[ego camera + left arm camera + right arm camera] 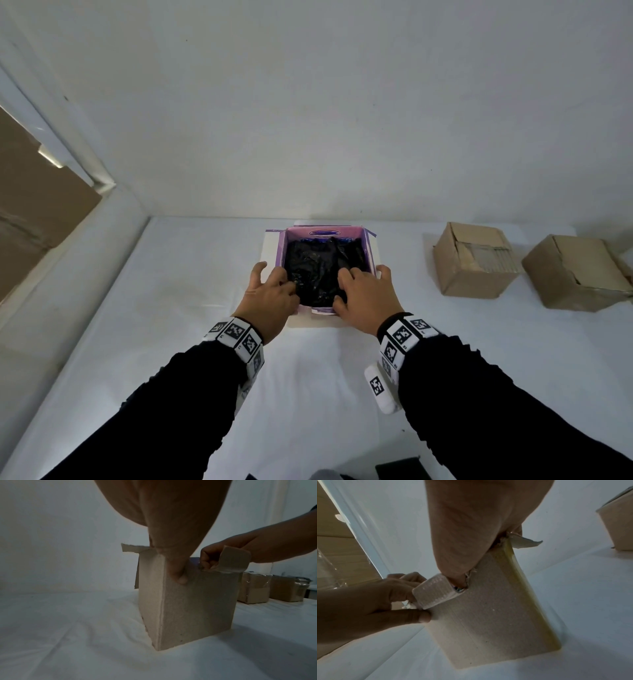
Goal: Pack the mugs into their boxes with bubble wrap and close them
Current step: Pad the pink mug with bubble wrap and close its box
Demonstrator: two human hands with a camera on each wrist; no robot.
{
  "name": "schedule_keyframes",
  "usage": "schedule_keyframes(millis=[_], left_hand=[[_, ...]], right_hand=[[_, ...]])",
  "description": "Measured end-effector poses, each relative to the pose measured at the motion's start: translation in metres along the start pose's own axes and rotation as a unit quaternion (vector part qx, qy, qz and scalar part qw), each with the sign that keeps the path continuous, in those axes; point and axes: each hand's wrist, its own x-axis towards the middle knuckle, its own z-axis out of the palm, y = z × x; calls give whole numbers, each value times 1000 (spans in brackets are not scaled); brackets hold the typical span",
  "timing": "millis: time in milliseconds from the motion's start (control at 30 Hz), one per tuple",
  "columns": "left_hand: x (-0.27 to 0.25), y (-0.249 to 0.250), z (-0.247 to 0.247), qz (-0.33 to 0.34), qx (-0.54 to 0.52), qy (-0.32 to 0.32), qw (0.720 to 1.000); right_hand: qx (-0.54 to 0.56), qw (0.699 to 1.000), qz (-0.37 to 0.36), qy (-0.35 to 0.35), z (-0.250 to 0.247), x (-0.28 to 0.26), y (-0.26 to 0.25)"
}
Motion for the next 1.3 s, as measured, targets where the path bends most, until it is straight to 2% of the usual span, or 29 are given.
schedule_keyframes(millis=[167, 233, 300, 367, 433, 467, 500, 533, 567, 600, 633, 667, 733, 800, 900, 933, 1000, 1067, 1133, 1200, 1300], left_hand=[[6, 1, 2, -7, -53, -7, 999], [5, 0, 1, -20, -101, -10, 995], [0, -4, -1, -62, -182, 36, 981], [-10, -6, -4, -115, -256, 98, 955], [-20, -7, -3, -201, -291, 135, 926], [-24, -8, 1, -261, -305, 125, 907], [-27, -9, 5, -319, -339, 96, 880], [-29, -11, 7, -366, -401, 63, 837], [-29, -13, 8, -389, -475, 50, 787], [-29, -14, 8, -391, -537, 58, 745], [-28, -15, 6, -376, -568, 89, 727], [-26, -15, 2, -355, -572, 127, 728], [-19, -13, -4, -297, -559, 170, 755], [-15, -7, -6, -223, -536, 154, 800], [-12, -2, -5, -143, -448, 118, 874], [-10, -2, -3, -129, -424, 123, 888], [-4, -6, 1, -128, -398, 137, 898], [3, -12, 5, -133, -388, 138, 901], [11, -18, 5, -143, -378, 115, 907], [21, -22, 0, -172, -380, 51, 907], [35, -31, -3, -210, -417, -39, 883]], right_hand=[[-39, 997, -31, 53, 6, -10, -4], [-17, 996, -39, 83, 7, -12, -1], [59, 990, -9, 131, 3, -15, 6], [144, 972, 46, 181, -1, -20, 11], [170, 954, 118, 218, 0, -25, 11], [179, 946, 160, 217, 3, -27, 12], [199, 935, 213, 203, 3, -28, 13], [247, 914, 271, 176, 6, -29, 15], [320, 879, 324, 142, 7, -29, 19], [417, 824, 364, 118, 5, -30, 21], [505, 766, 383, 109, 4, -30, 22], [549, 733, 383, 123, 2, -30, 23], [544, 742, 353, 172, -4, -27, 20], [520, 780, 288, 194, -10, -22, 13], [396, 886, 172, 168, -9, -21, 8], [334, 917, 146, 160, -5, -22, 10], [249, 948, 95, 174, -1, -26, 16], [236, 951, 66, 187, -3, -22, 24], [279, 941, 84, 174, -5, -11, 32], [326, 926, 121, 146, -8, 8, 40], [380, 910, 158, 56, -10, 40, 53]])
